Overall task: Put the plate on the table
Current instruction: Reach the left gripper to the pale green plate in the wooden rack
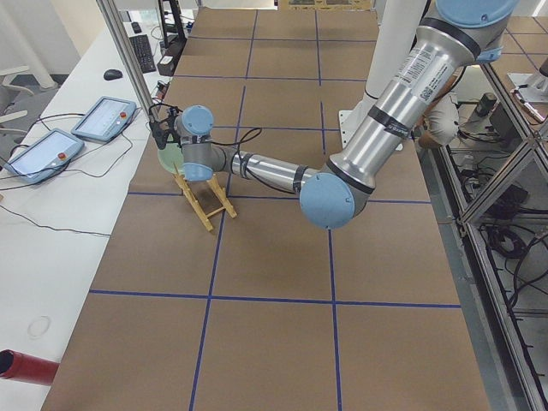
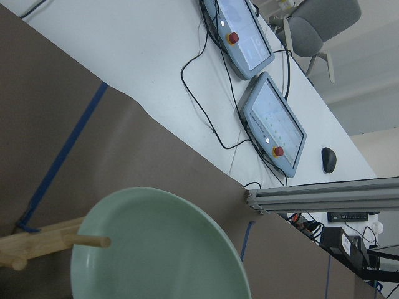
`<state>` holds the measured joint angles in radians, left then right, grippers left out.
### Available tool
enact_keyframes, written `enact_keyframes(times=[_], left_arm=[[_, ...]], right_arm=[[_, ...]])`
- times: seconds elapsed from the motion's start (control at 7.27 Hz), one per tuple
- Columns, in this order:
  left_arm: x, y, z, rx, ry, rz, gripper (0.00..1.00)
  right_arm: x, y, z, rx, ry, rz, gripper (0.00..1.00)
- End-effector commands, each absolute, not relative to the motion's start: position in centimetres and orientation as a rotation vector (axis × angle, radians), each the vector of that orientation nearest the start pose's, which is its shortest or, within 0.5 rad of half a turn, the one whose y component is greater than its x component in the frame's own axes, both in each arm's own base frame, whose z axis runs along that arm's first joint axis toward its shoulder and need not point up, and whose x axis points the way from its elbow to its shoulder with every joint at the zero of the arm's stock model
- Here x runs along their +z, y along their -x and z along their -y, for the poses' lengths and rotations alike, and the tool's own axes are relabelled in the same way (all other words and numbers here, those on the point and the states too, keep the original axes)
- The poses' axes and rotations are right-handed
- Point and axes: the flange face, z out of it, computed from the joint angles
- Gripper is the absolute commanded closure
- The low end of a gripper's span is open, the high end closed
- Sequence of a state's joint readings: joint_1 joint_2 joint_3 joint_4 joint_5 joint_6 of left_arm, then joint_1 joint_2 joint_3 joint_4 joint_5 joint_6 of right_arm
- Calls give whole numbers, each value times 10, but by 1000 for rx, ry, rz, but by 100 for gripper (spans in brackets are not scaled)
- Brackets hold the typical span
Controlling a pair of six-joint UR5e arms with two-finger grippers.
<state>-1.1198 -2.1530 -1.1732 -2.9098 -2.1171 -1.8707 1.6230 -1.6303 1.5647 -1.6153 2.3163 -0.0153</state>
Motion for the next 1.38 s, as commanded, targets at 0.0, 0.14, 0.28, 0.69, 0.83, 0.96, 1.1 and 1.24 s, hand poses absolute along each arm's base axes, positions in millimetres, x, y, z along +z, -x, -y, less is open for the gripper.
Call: enact_keyframes(times=[0.0,0.14,0.28,0.69,0.83,0.96,1.1,1.24], left_arm=[[357,-249,677,-749,-199,-1585,7],[359,-248,679,-752,-214,-1596,13],[354,-251,683,-769,-237,-1601,21],[348,-275,686,-773,-243,-1599,36],[346,-278,686,-770,-244,-1600,65],[344,-278,686,-767,-247,-1602,100],[342,-276,685,-761,-254,-1606,100],[329,-273,681,-746,-267,-1624,100]], right_arm=[[696,-89,453,76,80,748,0],[696,-89,453,76,80,748,0],[696,-90,454,76,79,748,0],[696,-89,453,76,80,748,0],[696,-90,454,76,79,748,0],[696,-90,454,76,79,748,0],[696,-90,454,76,79,748,0],[696,-89,453,76,80,748,0]])
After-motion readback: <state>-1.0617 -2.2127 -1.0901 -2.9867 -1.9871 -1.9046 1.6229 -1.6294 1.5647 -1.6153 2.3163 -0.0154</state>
